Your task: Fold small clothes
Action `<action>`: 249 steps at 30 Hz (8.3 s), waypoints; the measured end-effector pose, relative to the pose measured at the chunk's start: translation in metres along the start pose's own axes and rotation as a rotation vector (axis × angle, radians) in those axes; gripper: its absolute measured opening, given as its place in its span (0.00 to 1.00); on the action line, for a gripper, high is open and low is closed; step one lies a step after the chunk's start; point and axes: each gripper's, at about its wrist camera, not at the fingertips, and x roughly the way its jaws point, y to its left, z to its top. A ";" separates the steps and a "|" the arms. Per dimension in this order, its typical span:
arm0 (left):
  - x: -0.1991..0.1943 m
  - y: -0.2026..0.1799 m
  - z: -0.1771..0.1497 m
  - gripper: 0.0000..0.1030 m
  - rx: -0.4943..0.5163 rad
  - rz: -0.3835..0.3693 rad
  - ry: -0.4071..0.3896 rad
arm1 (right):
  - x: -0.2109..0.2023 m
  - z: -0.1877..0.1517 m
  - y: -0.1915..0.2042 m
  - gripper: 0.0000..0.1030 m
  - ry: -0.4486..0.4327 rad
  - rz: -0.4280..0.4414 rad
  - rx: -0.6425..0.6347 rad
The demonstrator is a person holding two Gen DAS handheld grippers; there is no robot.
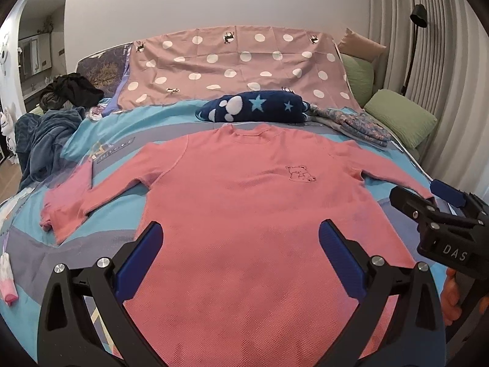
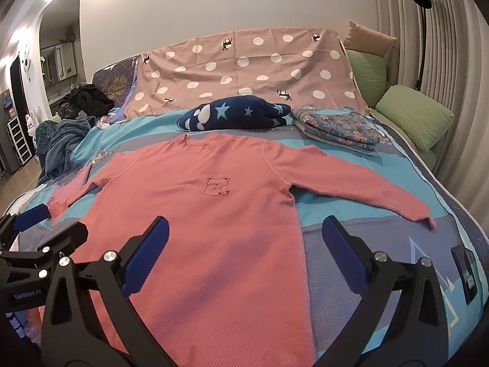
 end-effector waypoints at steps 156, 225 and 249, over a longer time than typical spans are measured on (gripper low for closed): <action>0.187 0.023 0.045 0.44 -0.135 -0.387 0.222 | 0.207 0.064 0.034 0.28 0.507 0.463 0.090; 0.171 0.151 0.025 0.65 -0.235 0.139 0.234 | 0.200 0.102 -0.030 0.46 0.339 -0.030 0.057; 0.174 0.174 0.014 0.13 -0.420 -0.207 0.174 | 0.357 0.135 0.348 0.18 0.614 0.291 -0.717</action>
